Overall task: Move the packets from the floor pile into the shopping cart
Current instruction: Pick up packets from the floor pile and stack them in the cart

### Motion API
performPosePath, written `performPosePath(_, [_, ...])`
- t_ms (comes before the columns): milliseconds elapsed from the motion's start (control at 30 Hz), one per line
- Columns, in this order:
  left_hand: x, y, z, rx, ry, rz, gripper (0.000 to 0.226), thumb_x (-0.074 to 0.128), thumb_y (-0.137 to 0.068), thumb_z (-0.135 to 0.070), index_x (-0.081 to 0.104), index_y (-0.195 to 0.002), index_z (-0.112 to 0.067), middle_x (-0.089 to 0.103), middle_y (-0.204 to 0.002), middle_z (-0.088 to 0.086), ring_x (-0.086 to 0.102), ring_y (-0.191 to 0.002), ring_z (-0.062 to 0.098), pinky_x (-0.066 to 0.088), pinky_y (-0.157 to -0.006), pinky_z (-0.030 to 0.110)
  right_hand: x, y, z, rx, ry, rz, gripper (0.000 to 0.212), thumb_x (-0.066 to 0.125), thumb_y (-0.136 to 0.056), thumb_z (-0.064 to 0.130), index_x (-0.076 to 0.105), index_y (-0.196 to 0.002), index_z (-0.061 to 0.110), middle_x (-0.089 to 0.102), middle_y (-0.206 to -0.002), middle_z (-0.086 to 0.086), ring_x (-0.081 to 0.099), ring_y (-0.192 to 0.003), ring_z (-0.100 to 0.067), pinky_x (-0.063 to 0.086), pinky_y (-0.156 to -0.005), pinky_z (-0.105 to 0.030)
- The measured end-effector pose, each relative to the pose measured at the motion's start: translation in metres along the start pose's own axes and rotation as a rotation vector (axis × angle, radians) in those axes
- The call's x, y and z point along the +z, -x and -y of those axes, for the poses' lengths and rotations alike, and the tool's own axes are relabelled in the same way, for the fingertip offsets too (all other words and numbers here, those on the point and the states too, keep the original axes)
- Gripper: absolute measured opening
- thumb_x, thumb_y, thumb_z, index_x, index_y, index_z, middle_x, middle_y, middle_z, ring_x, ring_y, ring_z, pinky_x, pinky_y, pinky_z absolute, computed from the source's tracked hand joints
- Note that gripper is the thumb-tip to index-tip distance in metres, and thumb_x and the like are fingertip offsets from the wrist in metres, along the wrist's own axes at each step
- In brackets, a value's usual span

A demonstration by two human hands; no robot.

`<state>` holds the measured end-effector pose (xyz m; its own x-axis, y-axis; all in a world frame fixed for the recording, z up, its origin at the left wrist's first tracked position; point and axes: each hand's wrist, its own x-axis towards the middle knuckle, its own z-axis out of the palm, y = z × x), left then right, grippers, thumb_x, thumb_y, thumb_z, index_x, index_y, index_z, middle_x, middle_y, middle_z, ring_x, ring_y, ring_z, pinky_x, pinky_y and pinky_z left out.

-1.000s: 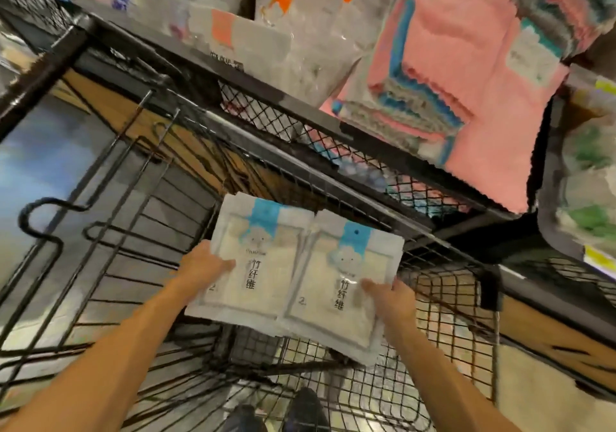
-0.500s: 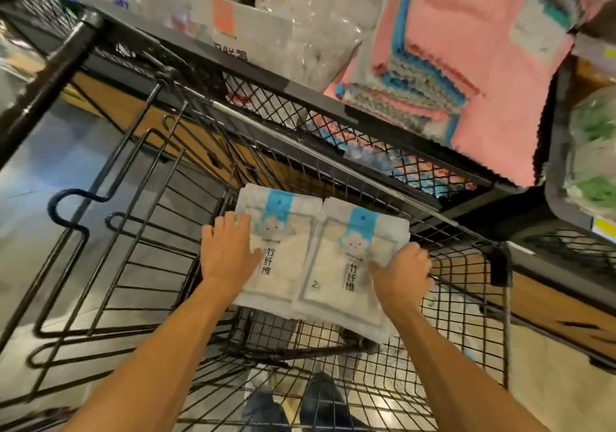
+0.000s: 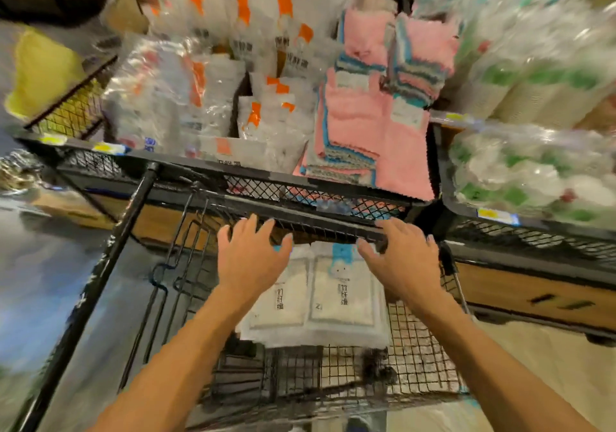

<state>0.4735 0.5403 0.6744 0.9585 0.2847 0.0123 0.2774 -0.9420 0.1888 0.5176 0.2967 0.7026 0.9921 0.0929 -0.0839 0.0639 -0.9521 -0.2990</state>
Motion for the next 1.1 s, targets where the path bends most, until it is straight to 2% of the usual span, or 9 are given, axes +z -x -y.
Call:
performPosePath(233, [-0.094,0.026,-0.065,0.216,-0.003,-0.014,0.065,0.03,-0.1,-0.065,0.043,-0.152,-0.028,0.037,-0.161,0.002,0.029,-0.15,0.022,0.015,-0.123,0.048,-0.102,0.066,-0.015,0.073,0.001,-0.163,0.064,0.05,-0.094,0.069,0.054,-0.145,0.03,0.056,-0.147,0.006,0.047,-0.138,-0.024,0.036,-0.115,-0.057])
performPosePath(367, [-0.115,0.049,-0.107,0.321,-0.002,-0.046,0.066,0.028,-0.098,-0.068,0.05,-0.147,-0.029,0.048,-0.154,0.0,0.039,-0.143,0.022,0.024,-0.12,0.048,-0.143,0.114,-0.056,0.171,-0.008,-0.235,0.065,0.048,-0.093,0.072,0.052,-0.145,0.033,0.055,-0.149,0.006,0.049,-0.138,-0.023,0.041,-0.113,-0.053])
performPosePath(467, [-0.123,0.073,-0.148,0.422,0.043,-0.054,0.071,0.026,-0.093,-0.069,0.055,-0.143,-0.029,0.051,-0.15,-0.001,0.042,-0.141,0.022,0.023,-0.119,0.047,-0.17,0.159,-0.098,0.279,-0.052,-0.329,0.065,0.05,-0.092,0.073,0.055,-0.143,0.033,0.058,-0.146,0.007,0.053,-0.134,-0.022,0.046,-0.108,-0.051])
performPosePath(633, [-0.126,0.113,-0.225,0.562,0.061,-0.044,0.072,0.021,-0.094,-0.07,0.053,-0.145,-0.03,0.05,-0.15,-0.001,0.04,-0.142,0.021,0.02,-0.118,0.044,-0.196,0.227,-0.169,0.409,-0.059,-0.444,0.066,0.052,-0.09,0.073,0.057,-0.141,0.031,0.06,-0.143,0.008,0.055,-0.131,-0.022,0.047,-0.106,-0.05])
performPosePath(800, [-0.111,0.186,-0.323,0.701,0.024,-0.006,0.064,0.03,-0.098,-0.068,0.051,-0.146,-0.03,0.049,-0.152,-0.003,0.039,-0.143,0.019,0.022,-0.12,0.044,-0.211,0.313,-0.255,0.515,-0.112,-0.54,0.073,0.048,-0.086,0.076,0.063,-0.136,0.024,0.064,-0.139,0.002,0.058,-0.127,-0.027,0.047,-0.106,-0.052])
performPosePath(933, [-0.087,0.251,-0.392,0.794,-0.002,0.016,0.068,0.026,-0.095,-0.072,0.052,-0.145,-0.033,0.052,-0.15,-0.005,0.043,-0.141,0.017,0.027,-0.12,0.046,-0.22,0.386,-0.321,0.612,-0.081,-0.546,0.063,0.055,-0.094,0.067,0.058,-0.142,0.025,0.059,-0.145,0.002,0.054,-0.133,-0.026,0.046,-0.108,-0.043])
performPosePath(1100, [-0.063,0.325,-0.463,0.905,0.023,0.056,0.063,0.035,-0.099,-0.067,0.048,-0.149,-0.032,0.044,-0.157,0.0,0.036,-0.147,0.018,0.02,-0.121,0.045,-0.225,0.464,-0.395,0.745,-0.074,-0.558,0.061,0.056,-0.093,0.066,0.057,-0.141,0.027,0.063,-0.141,0.001,0.057,-0.129,-0.027,0.046,-0.107,-0.049])
